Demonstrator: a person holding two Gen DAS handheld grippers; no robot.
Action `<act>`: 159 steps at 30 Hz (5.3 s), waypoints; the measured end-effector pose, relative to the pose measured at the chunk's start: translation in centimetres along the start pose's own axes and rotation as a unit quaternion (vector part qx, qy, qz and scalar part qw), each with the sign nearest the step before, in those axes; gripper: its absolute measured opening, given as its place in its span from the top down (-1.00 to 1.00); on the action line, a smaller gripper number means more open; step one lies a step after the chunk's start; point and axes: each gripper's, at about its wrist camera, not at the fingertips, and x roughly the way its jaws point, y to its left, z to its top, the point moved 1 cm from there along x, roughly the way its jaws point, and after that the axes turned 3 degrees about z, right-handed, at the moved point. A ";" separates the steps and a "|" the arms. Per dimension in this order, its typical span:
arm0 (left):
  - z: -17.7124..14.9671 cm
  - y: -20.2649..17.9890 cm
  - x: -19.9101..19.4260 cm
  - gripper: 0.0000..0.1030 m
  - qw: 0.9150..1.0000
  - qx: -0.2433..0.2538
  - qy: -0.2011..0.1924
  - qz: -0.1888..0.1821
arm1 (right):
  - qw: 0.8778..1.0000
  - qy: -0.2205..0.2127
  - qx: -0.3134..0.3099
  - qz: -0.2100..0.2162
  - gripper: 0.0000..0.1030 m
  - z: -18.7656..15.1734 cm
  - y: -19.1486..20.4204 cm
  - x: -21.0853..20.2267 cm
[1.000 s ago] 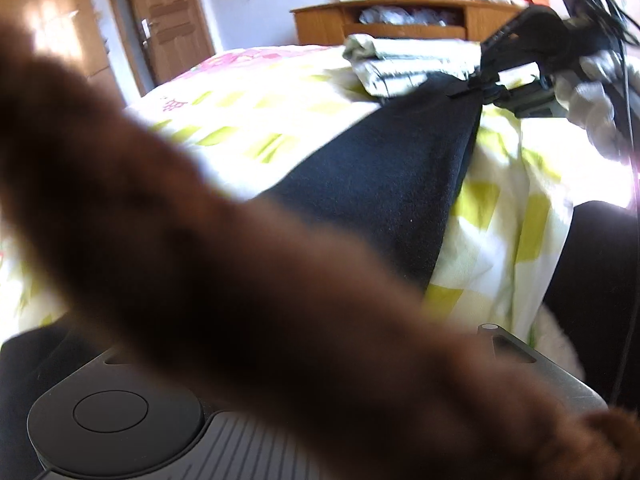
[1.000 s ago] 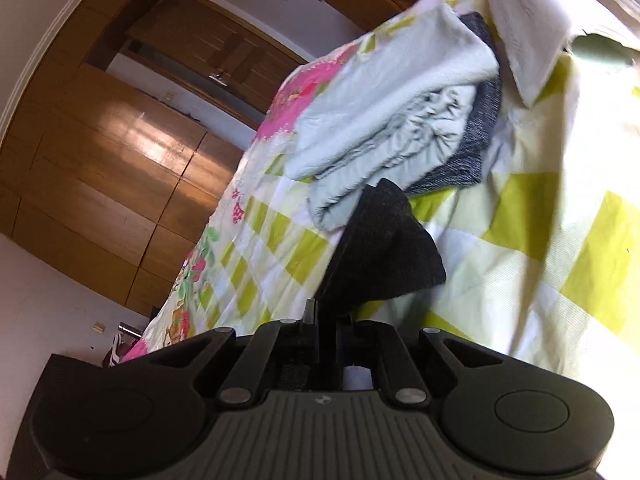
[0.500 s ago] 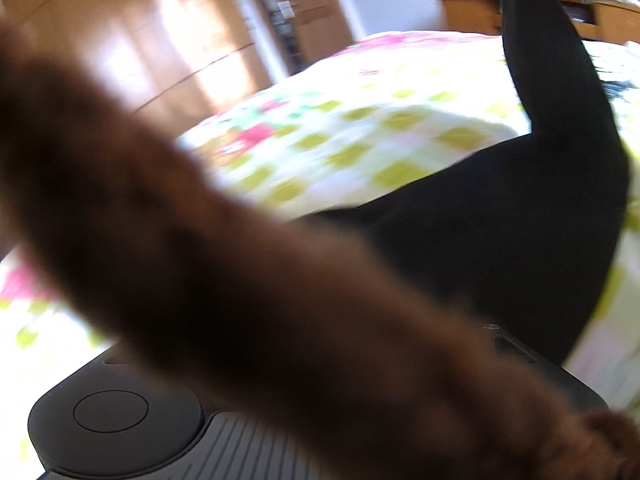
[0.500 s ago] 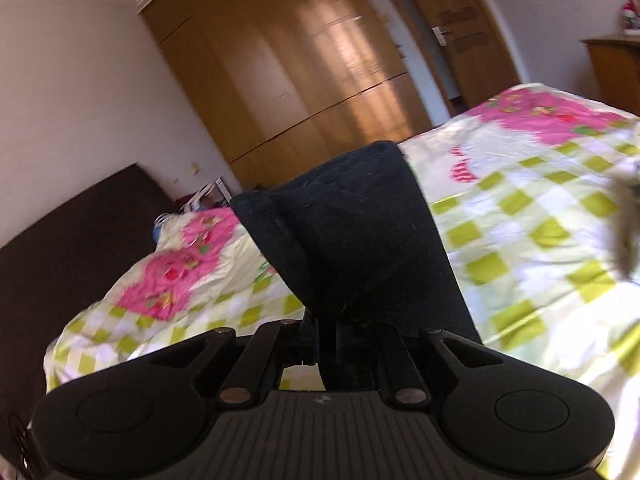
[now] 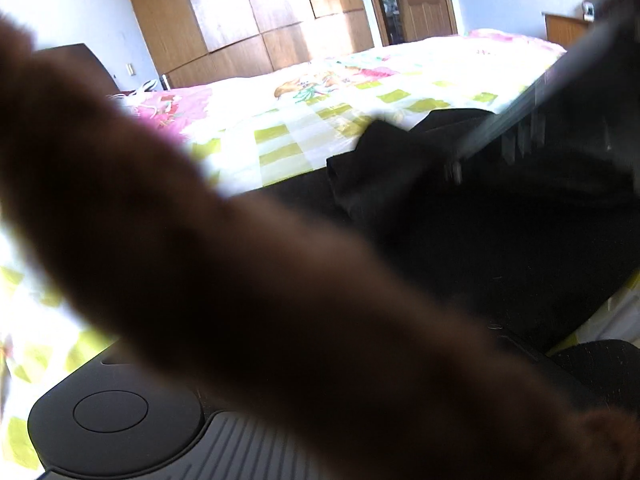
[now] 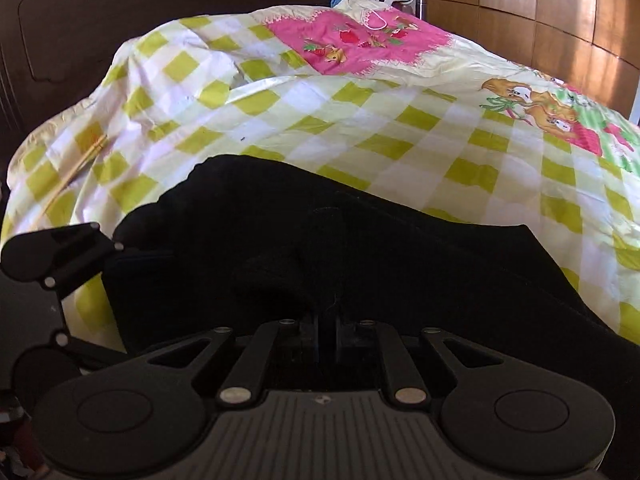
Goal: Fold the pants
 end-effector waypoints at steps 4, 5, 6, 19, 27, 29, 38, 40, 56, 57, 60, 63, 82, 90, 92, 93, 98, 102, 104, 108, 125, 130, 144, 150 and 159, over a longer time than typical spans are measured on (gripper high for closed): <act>-0.3 0.3 0.2 -0.34 1.000 -0.019 -0.015 -0.016 | 0.999 -0.007 -0.036 -0.036 0.45 0.6 1.0 -0.2; -0.2 0.3 0.1 -0.34 1.000 -0.019 -0.017 -0.017 | 0.998 -0.011 -0.045 -0.040 0.45 1.1 1.6 -0.1; -0.3 0.4 0.0 -0.34 0.999 -0.019 -0.021 -0.019 | 0.997 -0.013 -0.057 -0.043 0.44 1.3 2.0 0.0; -2.4 1.8 -1.2 -0.35 0.998 -0.041 -0.035 -0.034 | 0.989 -0.137 -0.011 -0.050 0.54 8.5 2.9 -3.6; -3.0 2.4 -1.1 -0.36 0.996 -0.062 -0.038 -0.044 | 0.992 -0.045 -0.107 0.046 0.54 6.0 10.2 4.2; -3.1 2.4 -1.2 -0.36 0.996 -0.063 -0.037 -0.042 | 0.990 -0.019 -0.128 0.053 0.53 4.7 10.6 5.5; -3.4 2.4 -1.2 -0.37 0.996 -0.069 -0.037 -0.049 | 0.991 -0.104 -0.074 0.044 0.54 7.9 8.8 1.1; -3.4 2.7 -0.9 -0.37 0.995 -0.072 -0.038 -0.050 | 0.988 -0.115 -0.087 0.047 0.54 8.2 9.4 0.9; -3.2 2.9 -1.8 -0.37 0.996 -0.073 -0.023 -0.047 | 0.983 -0.012 -0.102 0.152 0.27 4.8 10.3 3.2; -3.1 2.9 -2.2 -0.37 0.996 -0.071 -0.021 -0.047 | 0.983 -0.021 -0.100 0.155 0.23 4.8 9.9 2.1; -2.8 3.2 -3.6 -0.37 0.997 -0.065 -0.014 -0.045 | 0.985 -0.045 -0.081 0.146 0.13 4.1 7.4 -1.3; -1.9 3.4 -5.5 -0.37 0.998 -0.052 -0.018 -0.029 | 0.993 -0.058 -0.049 0.092 0.13 3.0 3.0 -3.7; 4.3 -0.3 1.7 -0.46 0.999 0.004 0.035 -0.022 | 0.980 -0.038 0.187 -0.062 0.05 -6.5 -16.2 -9.8; 4.4 -4.9 3.5 -0.47 0.997 0.053 0.046 -0.029 | 0.951 -0.008 0.306 0.047 -0.07 -10.4 -19.3 -7.8; 4.6 -4.7 2.5 -0.46 0.998 0.044 0.045 -0.030 | 0.943 -0.016 0.324 0.073 -0.07 -11.2 -20.1 -8.0; 4.7 -4.6 2.1 -0.47 0.998 0.046 0.043 -0.030 | 0.940 -0.015 0.331 0.084 -0.07 -11.5 -20.5 -8.0; 5.3 -5.4 2.4 -0.47 0.996 0.070 0.043 -0.031 | 0.929 -0.009 0.341 0.142 -0.10 -12.0 -21.1 -6.9; 5.8 -6.0 2.7 -0.47 0.996 0.068 0.036 -0.036 | 0.928 -0.008 0.335 0.162 -0.09 -12.1 -21.6 -6.9; 6.1 -6.1 2.7 -0.47 0.996 0.063 0.033 -0.044 | 0.919 -0.007 0.353 0.175 -0.10 -12.0 -21.8 -6.6; 6.1 -6.2 3.2 -0.47 0.997 0.055 0.030 -0.053 | 0.913 -0.022 0.337 0.228 -0.09 -11.2 -20.5 -6.5; 7.1 -7.7 3.4 -0.48 0.996 0.058 0.033 -0.065 | 0.864 -0.086 0.458 0.190 0.47 -12.6 -22.9 -8.4; 9.4 -13.2 3.1 -0.47 0.989 0.084 0.011 -0.120 | 0.846 -0.110 0.508 0.119 0.47 -15.8 -27.0 -12.4; 10.7 -24.0 0.5 -0.48 0.973 0.138 -0.018 -0.183 | 0.815 -0.151 0.558 0.044 0.37 -21.5 -30.9 -16.9; 11.8 -24.3 -0.1 -0.48 0.984 0.111 -0.040 -0.136 | 0.809 -0.148 0.566 0.055 0.29 -23.0 -31.1 -16.6; 13.6 -23.5 3.1 -0.48 0.998 0.036 -0.005 -0.045 | 0.812 -0.151 0.559 0.074 0.29 -23.4 -31.3 -16.2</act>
